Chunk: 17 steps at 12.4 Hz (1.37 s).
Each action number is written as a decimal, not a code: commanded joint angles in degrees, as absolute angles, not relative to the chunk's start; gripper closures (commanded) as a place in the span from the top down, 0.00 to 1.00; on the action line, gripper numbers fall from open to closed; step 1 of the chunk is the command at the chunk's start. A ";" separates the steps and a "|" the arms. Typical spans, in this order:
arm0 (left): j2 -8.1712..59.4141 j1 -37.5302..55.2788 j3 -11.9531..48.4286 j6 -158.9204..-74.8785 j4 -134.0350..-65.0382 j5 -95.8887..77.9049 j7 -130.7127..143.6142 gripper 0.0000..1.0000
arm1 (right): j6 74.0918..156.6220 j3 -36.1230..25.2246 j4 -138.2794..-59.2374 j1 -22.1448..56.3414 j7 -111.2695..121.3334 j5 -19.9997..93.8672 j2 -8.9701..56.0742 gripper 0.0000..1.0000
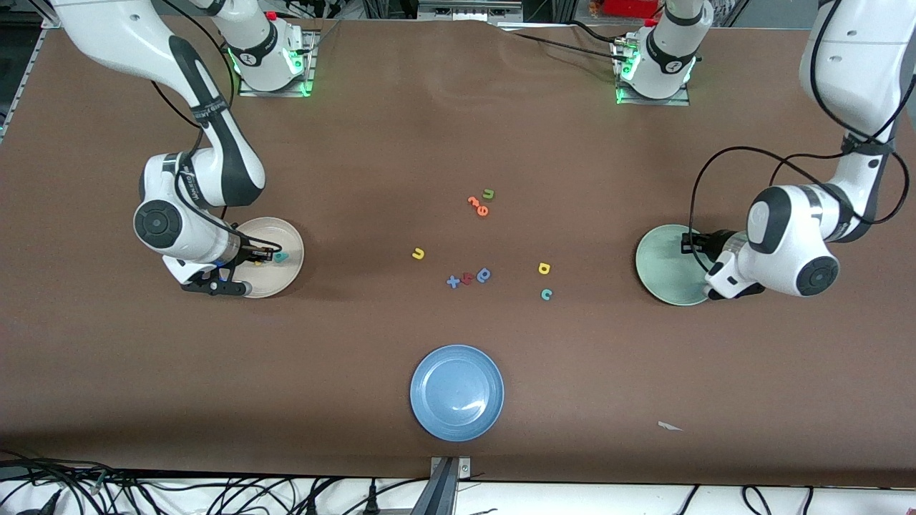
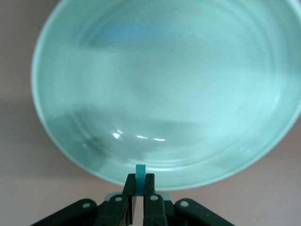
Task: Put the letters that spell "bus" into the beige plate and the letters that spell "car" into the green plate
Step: 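Drop the j on the green plate while the right gripper drops the 2, then grasp the yellow a with the left gripper while the right gripper grasps the yellow u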
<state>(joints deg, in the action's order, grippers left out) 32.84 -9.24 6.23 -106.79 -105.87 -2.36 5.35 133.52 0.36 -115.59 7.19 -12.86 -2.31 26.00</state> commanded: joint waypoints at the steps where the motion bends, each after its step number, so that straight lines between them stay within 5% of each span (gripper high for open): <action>1: 32.26 -10.11 6.77 -106.52 -105.38 -0.88 4.75 0.37 | 140.69 -0.44 -119.79 7.56 -10.29 -1.05 26.89 0.04; 2: 31.99 -10.11 6.77 -106.44 -105.29 -0.97 4.75 0.41 | 141.15 -0.96 -119.88 7.56 -8.98 -1.05 27.07 0.06; 3: 30.95 -10.11 6.85 -106.00 -104.86 -0.97 5.53 0.58 | 141.07 -1.58 -119.80 7.56 -8.36 -1.05 27.07 0.18; 4: 28.85 -10.02 6.94 -105.74 -104.59 -1.58 5.97 0.91 | 140.80 -1.67 -119.53 7.56 -8.26 -1.05 26.90 0.46; 5: 25.87 -9.76 7.20 -105.21 -104.50 -1.76 6.24 1.00 | 140.80 -1.67 -119.53 7.56 -8.35 -1.05 26.72 0.96; 10: 18.02 -9.14 13.95 -102.48 -102.40 -5.19 15.52 1.00 | 133.28 0.34 -116.47 7.56 -10.36 -0.97 23.04 1.00; 13: 18.98 -8.53 19.15 -103.27 -99.33 -7.28 26.34 1.00 | 122.28 6.74 -110.76 7.56 -23.32 -0.97 21.97 1.00; 17: 24.33 -0.55 20.22 -115.54 -98.53 -7.39 40.22 0.99 | 122.78 16.77 -106.98 9.13 -52.48 -2.02 24.33 0.99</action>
